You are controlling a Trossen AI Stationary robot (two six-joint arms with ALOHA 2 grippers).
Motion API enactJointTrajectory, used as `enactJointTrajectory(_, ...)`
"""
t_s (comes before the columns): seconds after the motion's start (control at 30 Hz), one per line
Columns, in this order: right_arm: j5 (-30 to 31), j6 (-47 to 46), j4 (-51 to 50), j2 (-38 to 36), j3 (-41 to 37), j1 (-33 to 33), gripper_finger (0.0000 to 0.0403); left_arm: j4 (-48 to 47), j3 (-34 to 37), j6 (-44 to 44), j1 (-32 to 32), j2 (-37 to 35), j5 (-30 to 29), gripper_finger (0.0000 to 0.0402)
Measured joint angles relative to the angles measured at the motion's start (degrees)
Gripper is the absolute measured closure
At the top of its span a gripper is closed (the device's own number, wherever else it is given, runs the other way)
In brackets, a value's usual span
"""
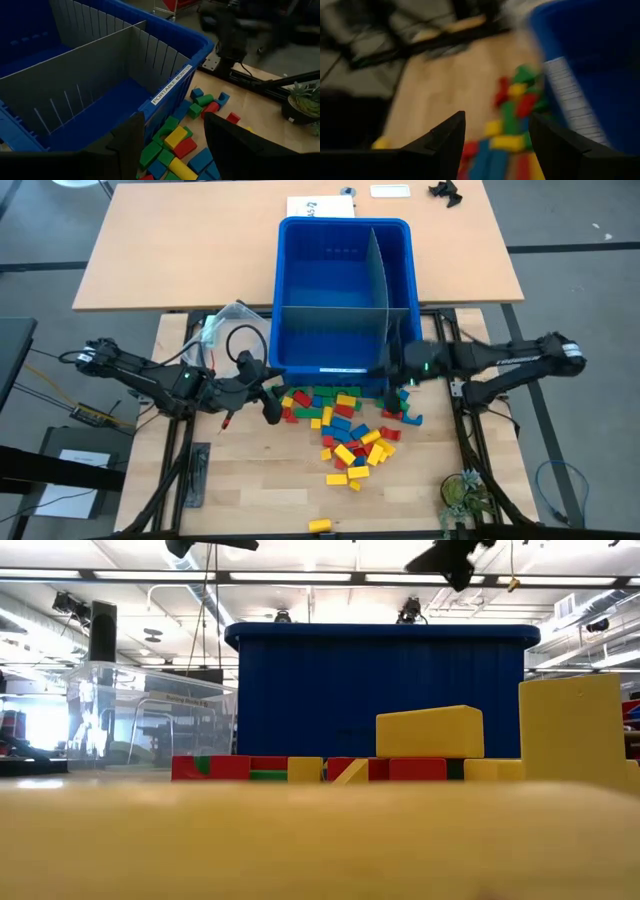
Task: Sort blocks
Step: Put the yellow block into the blue bin
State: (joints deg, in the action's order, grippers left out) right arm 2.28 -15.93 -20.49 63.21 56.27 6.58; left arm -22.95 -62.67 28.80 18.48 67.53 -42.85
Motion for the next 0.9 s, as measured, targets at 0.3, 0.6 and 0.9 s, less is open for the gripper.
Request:
enactJointTrajectory(0.3, -0.5, -2.7, -9.0, 6.8, 0.0, 18.0, 0.0198, 0.6, 0.0, 0.0, 0.0, 0.0, 0.0, 0.0188)
enactJointTrajectory(0.6, 0.6, 8.0, -10.4, 18.6, -1.4, 23.5, 0.0197, 0.9, 0.0, 0.0, 0.0, 0.0, 0.0, 0.0188)
enactJointTrajectory(0.9, 0.5, 12.7, -11.6, 26.1, -1.4, 21.7, 0.0174, 0.9, 0.0, 0.0, 0.0, 0.0, 0.0, 0.0188)
